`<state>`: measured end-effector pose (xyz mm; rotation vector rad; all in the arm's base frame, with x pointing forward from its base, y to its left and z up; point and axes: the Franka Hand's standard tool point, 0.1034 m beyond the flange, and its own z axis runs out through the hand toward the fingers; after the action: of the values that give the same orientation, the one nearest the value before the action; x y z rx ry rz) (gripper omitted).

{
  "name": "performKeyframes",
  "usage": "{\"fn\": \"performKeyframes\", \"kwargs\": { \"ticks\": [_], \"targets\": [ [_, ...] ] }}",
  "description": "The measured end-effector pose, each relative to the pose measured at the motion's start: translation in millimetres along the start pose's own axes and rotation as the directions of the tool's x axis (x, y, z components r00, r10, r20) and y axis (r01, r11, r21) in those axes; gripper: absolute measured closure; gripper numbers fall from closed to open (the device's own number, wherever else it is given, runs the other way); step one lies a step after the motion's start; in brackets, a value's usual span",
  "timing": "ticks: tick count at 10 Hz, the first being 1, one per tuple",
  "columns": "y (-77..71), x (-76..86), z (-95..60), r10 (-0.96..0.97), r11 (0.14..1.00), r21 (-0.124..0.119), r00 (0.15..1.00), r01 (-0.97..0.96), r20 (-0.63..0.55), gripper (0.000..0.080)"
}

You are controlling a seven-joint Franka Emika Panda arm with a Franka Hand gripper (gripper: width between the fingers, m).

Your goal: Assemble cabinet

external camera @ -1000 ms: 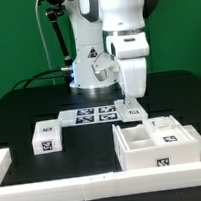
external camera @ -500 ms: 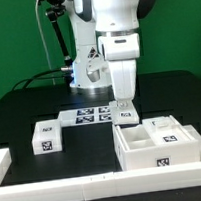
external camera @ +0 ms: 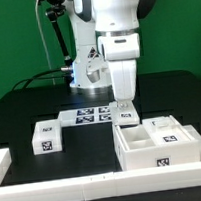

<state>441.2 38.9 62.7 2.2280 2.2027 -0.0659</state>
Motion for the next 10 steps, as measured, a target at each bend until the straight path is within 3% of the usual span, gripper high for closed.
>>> {"fn": "performKeyframes", "kwargs": {
  "ticks": [4, 7, 10],
  "targets": [
    [-0.3, -0.4, 0.9, 0.0, 1.0, 0.001, 1.0, 0.0, 0.0, 0.0731],
    [10.7, 0.2, -0.7, 0.007, 1.0, -0.009, 1.0, -0.007, -0.003, 0.0731],
    [10.6, 0.1, -0.4, 0.008, 1.0, -0.009, 1.0, -0.008, -0.004, 0.0731]
  ]
}}
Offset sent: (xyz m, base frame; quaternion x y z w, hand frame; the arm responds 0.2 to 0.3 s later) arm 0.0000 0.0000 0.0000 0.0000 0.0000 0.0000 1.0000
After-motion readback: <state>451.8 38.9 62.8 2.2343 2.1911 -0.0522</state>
